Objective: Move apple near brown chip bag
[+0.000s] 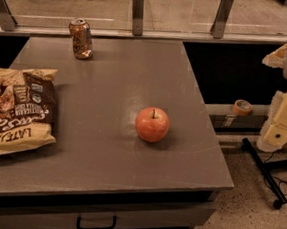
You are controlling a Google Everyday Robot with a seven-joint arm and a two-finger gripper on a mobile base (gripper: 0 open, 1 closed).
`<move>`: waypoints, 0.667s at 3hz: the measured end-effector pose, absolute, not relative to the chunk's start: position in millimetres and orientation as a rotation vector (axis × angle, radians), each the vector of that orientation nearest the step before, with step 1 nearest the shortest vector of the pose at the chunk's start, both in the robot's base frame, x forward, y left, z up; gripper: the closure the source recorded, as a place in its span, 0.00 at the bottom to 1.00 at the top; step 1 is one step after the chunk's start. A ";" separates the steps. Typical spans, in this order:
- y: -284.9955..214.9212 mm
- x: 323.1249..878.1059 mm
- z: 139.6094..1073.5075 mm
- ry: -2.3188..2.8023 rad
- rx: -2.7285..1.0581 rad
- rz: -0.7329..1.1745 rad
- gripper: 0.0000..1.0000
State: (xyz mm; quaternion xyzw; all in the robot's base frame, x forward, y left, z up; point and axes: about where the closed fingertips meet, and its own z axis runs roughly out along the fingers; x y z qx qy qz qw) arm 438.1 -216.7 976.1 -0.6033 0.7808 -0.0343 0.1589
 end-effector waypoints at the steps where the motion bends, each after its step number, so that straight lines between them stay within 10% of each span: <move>1: -216.7 438.1 976.2 2.232 -1.725 -0.098 0.00; 2: -204.1 442.2 967.5 2.184 -1.708 0.018 0.00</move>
Offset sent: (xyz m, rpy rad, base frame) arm 0.0161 0.0524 -0.0349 0.4196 0.0626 0.1196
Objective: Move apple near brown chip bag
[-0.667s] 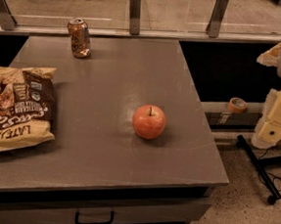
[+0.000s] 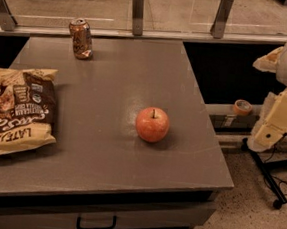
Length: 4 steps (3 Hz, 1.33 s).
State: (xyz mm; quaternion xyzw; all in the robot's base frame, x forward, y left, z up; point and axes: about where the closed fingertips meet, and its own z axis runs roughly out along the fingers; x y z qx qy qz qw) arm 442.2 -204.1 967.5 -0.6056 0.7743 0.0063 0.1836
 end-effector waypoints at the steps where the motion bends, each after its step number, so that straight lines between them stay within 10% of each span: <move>1: -179.7 451.5 932.2 2.076 -1.661 0.258 0.00; 4: -120.9 453.4 918.1 1.912 -1.569 0.527 0.00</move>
Offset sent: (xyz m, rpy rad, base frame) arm 0.0152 0.1246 -0.0751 0.6839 0.0393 0.1679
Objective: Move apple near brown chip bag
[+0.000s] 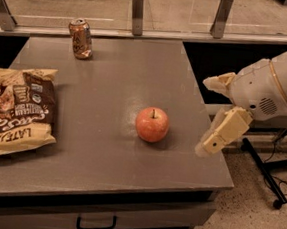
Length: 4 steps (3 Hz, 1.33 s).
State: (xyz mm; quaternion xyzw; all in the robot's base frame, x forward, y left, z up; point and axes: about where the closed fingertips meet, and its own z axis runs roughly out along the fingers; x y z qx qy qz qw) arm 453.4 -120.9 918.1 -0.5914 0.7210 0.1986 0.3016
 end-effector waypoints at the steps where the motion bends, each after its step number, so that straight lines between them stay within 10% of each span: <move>1: -107.2 454.8 902.9 1.922 -1.522 0.582 0.00; 3: -60.1 463.8 866.7 1.902 -1.427 0.740 0.00; 4: -38.5 471.0 858.6 1.829 -1.418 0.775 0.18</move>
Offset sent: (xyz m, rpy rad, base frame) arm 0.0106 0.0640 -0.0656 0.2159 0.1252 -0.0462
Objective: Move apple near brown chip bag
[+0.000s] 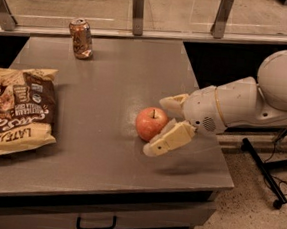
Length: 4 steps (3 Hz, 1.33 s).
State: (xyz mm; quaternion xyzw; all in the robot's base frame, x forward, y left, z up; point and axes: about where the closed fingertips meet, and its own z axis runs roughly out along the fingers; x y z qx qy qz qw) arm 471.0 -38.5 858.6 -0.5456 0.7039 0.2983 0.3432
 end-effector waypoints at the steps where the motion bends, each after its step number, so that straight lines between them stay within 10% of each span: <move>1: -19.3 476.3 856.1 1.716 -1.449 0.797 0.41; 4: 79.8 479.9 868.4 1.496 -1.550 1.054 1.00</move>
Offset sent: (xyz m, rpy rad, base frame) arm 0.0120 0.0562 -0.0041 0.1561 -0.1562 0.2249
